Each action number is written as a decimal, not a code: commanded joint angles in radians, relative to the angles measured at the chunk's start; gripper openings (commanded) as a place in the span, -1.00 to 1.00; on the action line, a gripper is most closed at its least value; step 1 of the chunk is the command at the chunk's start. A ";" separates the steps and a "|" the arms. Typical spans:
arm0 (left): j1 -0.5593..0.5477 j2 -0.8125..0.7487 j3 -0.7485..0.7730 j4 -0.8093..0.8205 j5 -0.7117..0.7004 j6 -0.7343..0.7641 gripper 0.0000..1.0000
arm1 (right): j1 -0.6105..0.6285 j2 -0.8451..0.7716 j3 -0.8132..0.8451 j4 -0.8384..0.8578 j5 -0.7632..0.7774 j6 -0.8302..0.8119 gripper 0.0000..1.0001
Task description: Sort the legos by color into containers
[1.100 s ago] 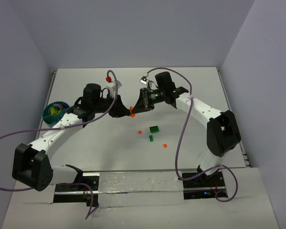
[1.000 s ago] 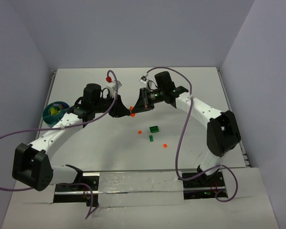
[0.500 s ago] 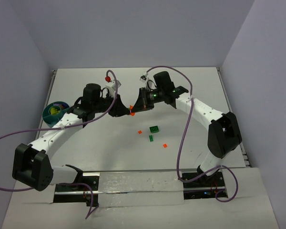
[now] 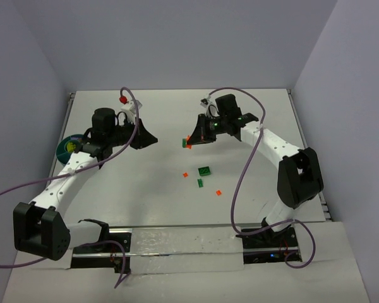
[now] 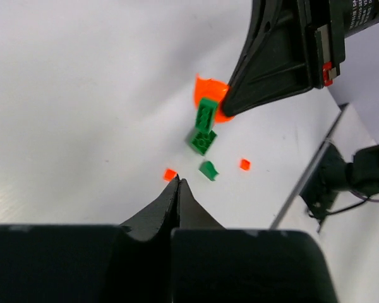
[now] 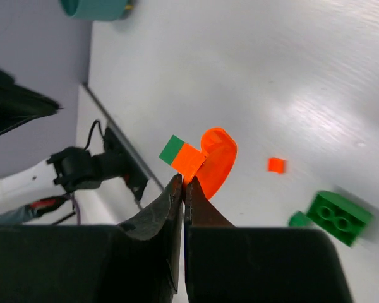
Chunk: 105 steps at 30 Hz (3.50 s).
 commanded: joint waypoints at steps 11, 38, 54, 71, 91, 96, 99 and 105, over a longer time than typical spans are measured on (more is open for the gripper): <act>-0.034 0.004 0.020 0.046 0.147 -0.044 0.07 | -0.008 -0.017 -0.007 0.049 -0.102 0.022 -1.00; -0.168 0.097 0.080 0.029 -0.012 0.029 -0.10 | 0.055 -0.030 -0.001 0.106 -0.221 0.076 -1.00; -0.172 0.104 0.080 0.037 0.004 0.022 -1.00 | 0.058 -0.022 0.002 0.102 -0.213 0.085 -1.00; -0.068 0.083 0.031 0.094 0.011 -0.206 -1.00 | 0.020 -0.056 0.000 -0.014 0.103 -0.012 -1.00; -0.122 0.087 0.071 0.037 0.059 -0.011 0.32 | 0.012 -0.004 -0.032 0.157 -0.233 0.139 -1.00; -0.151 0.107 0.107 0.008 0.017 0.026 0.19 | 0.026 -0.007 -0.029 0.151 -0.238 0.131 -1.00; -0.160 0.112 0.114 0.002 0.005 0.040 0.10 | 0.033 -0.007 -0.017 0.130 -0.224 0.110 -1.00; -0.186 0.138 0.135 -0.028 -0.035 0.066 -0.04 | 0.059 -0.012 0.005 0.093 -0.212 0.066 -1.00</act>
